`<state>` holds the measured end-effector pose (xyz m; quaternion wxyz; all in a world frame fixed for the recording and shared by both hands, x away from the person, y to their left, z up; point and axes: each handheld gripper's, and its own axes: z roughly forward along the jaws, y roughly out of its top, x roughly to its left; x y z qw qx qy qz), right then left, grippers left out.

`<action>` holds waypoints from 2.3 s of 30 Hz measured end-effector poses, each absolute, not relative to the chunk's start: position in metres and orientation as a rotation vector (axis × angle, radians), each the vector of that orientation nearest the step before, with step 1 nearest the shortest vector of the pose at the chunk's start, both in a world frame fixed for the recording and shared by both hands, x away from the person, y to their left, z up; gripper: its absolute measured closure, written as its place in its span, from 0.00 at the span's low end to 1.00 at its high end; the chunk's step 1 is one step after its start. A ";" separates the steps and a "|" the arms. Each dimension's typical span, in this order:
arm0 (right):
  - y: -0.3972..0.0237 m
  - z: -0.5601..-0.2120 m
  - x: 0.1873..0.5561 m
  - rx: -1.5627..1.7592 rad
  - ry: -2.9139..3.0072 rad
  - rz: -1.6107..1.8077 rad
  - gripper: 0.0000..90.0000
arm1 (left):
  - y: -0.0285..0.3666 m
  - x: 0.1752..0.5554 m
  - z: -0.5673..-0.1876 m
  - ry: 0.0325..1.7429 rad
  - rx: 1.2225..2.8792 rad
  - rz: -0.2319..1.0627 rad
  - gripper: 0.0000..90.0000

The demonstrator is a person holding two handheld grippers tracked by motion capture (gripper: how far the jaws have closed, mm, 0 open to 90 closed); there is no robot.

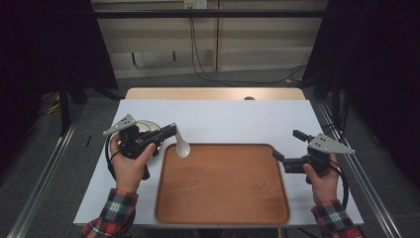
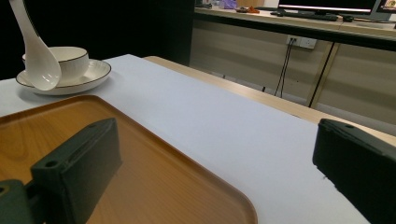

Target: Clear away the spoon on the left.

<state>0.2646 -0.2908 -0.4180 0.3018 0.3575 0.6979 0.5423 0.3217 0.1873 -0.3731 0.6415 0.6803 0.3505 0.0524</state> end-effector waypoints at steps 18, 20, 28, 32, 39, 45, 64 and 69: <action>-0.290 -0.419 0.264 0.942 1.859 1.437 0.01 | 0.177 0.312 -0.392 0.786 1.584 0.055 0.95; -0.290 -0.418 0.264 0.942 1.862 1.433 0.01 | 0.175 0.312 -0.393 0.772 1.589 0.037 0.95; -0.291 -0.418 0.264 0.943 1.865 1.438 0.01 | 0.173 0.312 -0.400 0.770 1.603 0.006 0.95; -0.290 -0.419 0.264 0.942 1.864 1.435 0.01 | 0.170 0.310 -0.403 0.759 1.625 -0.014 0.95; -0.290 -0.419 0.264 0.945 1.864 1.429 0.01 | 0.170 0.310 -0.411 0.762 1.630 -0.051 0.95; -0.290 -0.419 0.265 0.937 1.873 1.429 0.01 | 0.171 0.308 -0.416 0.766 1.653 -0.057 0.95; -0.289 -0.420 0.266 0.942 1.872 1.419 0.01 | 0.168 0.300 -0.423 0.751 1.679 -0.079 0.95; -0.290 -0.420 0.266 0.944 1.870 1.421 0.01 | 0.168 0.299 -0.424 0.743 1.677 -0.104 0.95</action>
